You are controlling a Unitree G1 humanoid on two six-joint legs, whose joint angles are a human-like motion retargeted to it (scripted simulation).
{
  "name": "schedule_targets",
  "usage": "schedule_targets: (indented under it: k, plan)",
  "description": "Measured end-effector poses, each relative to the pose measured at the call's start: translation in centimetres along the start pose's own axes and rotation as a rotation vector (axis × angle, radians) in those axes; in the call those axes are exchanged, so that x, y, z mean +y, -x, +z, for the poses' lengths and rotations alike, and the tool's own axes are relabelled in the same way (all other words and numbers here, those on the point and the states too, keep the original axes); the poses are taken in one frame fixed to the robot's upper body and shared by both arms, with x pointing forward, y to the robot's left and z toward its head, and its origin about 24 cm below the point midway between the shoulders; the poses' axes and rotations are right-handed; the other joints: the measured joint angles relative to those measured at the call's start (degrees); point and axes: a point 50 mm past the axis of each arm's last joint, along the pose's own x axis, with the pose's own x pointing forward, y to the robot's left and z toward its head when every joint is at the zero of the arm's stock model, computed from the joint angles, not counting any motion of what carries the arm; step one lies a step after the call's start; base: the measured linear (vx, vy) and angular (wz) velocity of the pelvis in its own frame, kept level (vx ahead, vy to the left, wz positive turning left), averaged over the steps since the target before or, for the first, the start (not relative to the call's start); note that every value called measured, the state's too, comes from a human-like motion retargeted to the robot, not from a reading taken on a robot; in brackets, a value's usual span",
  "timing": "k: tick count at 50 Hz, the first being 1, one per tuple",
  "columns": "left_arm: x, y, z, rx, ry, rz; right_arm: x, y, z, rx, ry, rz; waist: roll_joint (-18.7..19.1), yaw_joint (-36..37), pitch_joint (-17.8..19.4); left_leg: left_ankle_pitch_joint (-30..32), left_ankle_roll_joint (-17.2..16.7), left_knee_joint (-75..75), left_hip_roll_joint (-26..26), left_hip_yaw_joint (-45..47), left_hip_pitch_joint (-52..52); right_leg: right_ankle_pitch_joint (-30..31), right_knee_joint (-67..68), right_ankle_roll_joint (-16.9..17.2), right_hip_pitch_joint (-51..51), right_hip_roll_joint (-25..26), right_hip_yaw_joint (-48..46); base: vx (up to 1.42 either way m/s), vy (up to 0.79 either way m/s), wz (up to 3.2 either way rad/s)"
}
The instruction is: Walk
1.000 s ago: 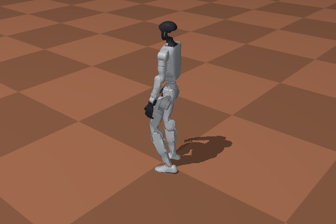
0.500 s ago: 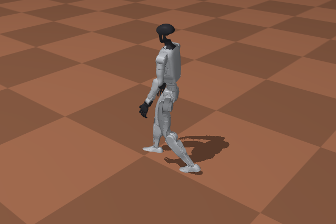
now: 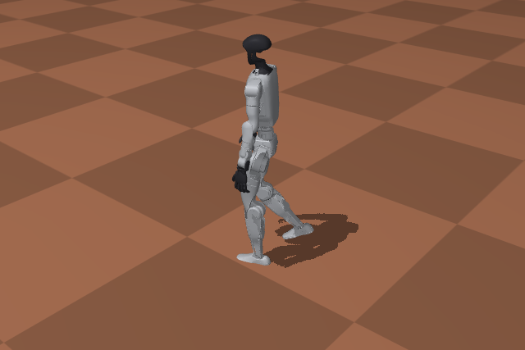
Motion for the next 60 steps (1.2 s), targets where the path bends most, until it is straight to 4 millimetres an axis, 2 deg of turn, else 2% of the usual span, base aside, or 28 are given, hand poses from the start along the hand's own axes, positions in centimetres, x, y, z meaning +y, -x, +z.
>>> schedule_targets:
  k: [6, 8, 13, 16, 20, 30, 33, 37, 43, 47, 53, 55, 57, 60]
  plan:
    - [0.3, 0.0, 0.5, -0.025, 0.009, 0.014, 0.0, 0.0, 0.0, -0.007, -0.025, -0.029, -0.81, 1.72, -1.70, 4.96, -1.79, -1.48, -0.02, 1.43, -4.76, 0.95, -11.95, 2.23, 7.55, 2.23, 5.69, -0.42, -0.13, 0.04]
    - [0.4, 0.0, 1.1, -0.043, 0.017, 0.025, -0.1, 0.0, 0.4, -0.023, -0.028, -0.043, -0.72, 2.05, -1.75, 6.63, -3.13, -1.97, 0.44, 1.62, -6.22, -0.54, -16.95, 1.62, 9.13, 3.16, 6.58, -0.44, -0.20, 0.04]
    - [0.4, 0.0, 3.1, -0.107, 0.044, 0.047, -1.0, 0.0, 1.9, -0.080, -0.015, -0.080, 0.74, 1.96, -0.67, 10.42, -6.74, -3.57, 3.45, 2.71, -9.46, -6.57, -26.62, -2.32, 10.25, 5.61, 5.03, -0.45, -0.23, 0.12]
    - [0.2, 0.0, 4.4, -0.147, 0.056, 0.047, -1.7, 0.0, 2.7, -0.105, -0.005, -0.099, 1.38, 1.16, 0.21, 6.68, -5.97, -3.36, 5.71, 5.18, -11.03, -6.75, -29.81, -3.61, 9.47, 6.66, 3.14, -0.47, -0.23, 0.28]
    - [-0.5, 0.1, 5.4, -0.177, 0.063, 0.032, -2.2, 0.0, 2.7, -0.107, 0.000, -0.115, 1.87, 0.22, 1.24, 2.43, -5.64, 0.51, 7.43, 7.61, -12.76, -5.44, -31.82, -4.18, 7.79, 7.76, 1.25, -0.46, -0.18, 0.28]
    - [-1.6, 0.0, 4.5, -0.148, 0.045, 0.002, -1.7, 0.3, -0.5, -0.001, 0.010, -0.096, 1.59, -1.24, 1.84, -14.24, -0.83, 36.15, 10.65, 11.61, -11.32, 1.34, -34.05, -4.39, 3.82, 8.96, -1.87, -0.40, -0.07, 0.26]
    - [-1.7, 0.0, 4.0, -0.134, 0.041, -0.003, -1.1, 0.4, -1.6, 0.039, 0.015, -0.077, 1.70, -1.90, 1.30, -15.34, -0.46, 44.65, 11.10, 10.39, -8.06, 3.33, -34.26, -4.78, 2.14, 9.40, -2.75, -0.36, 0.02, 0.36]
    - [-1.9, -0.1, 3.3, -0.114, 0.046, -0.011, -0.1, 0.5, -2.8, 0.083, 0.014, -0.050, 2.11, -3.03, 0.20, -13.18, -1.61, 49.83, 10.45, 6.96, -1.73, 6.06, -34.48, -5.21, -0.55, 9.96, -3.87, -0.34, 0.04, 0.37]
    - [-2.4, -0.1, 3.0, -0.110, 0.056, -0.026, 1.3, 0.5, -3.5, 0.115, -0.001, -0.015, 3.23, -4.58, -1.05, -8.42, -4.93, 43.24, 8.32, 0.40, 8.41, 10.28, -34.18, -5.65, -4.98, 10.11, -5.94, -0.36, 0.06, 0.38]
    - [-2.5, 0.0, 3.5, -0.132, 0.057, -0.034, 1.9, 0.4, -3.4, 0.116, -0.004, 0.000, 3.59, -4.99, -1.13, -8.85, -5.43, 33.53, 7.00, -3.28, 13.47, 13.17, -33.90, -5.22, -7.89, 9.19, -7.51, -0.41, 0.08, 0.39]
    - [-2.2, 0.1, 5.1, -0.187, 0.067, -0.034, 2.1, 0.1, -2.4, 0.092, -0.011, 0.008, 2.75, -4.52, 0.19, -14.71, -1.91, 18.76, 4.99, -5.44, 17.51, 17.93, -34.35, -3.10, -11.86, 6.04, -8.77, -0.45, 0.12, 0.39]
    - [-2.2, 0.1, 5.5, -0.202, 0.071, -0.032, 2.1, 0.0, -2.1, 0.082, -0.016, 0.009, 1.97, -4.40, 0.84, -16.81, -0.07, 14.93, 4.11, -5.11, 17.96, 20.46, -34.72, -0.45, -13.07, 5.08, -6.90, -0.46, 0.16, 0.50]
    - [-2.2, 0.2, 5.7, -0.211, 0.075, -0.030, 2.1, 0.0, -1.7, 0.070, -0.018, 0.007, 1.29, -4.28, 1.45, -17.51, 1.13, 11.91, 3.17, -4.76, 17.93, 20.38, -35.10, 1.84, -14.12, 4.51, -4.75, -0.46, 0.18, 0.48]
    - [-2.1, 0.2, 5.9, -0.212, 0.076, -0.027, 1.8, -0.2, -1.0, 0.047, -0.017, 0.001, 0.87, -3.85, 2.30, -17.71, 2.38, 8.12, 2.09, -4.02, 17.36, 18.15, -34.08, 2.06, -15.58, 2.84, -5.18, -0.45, 0.20, 0.34]
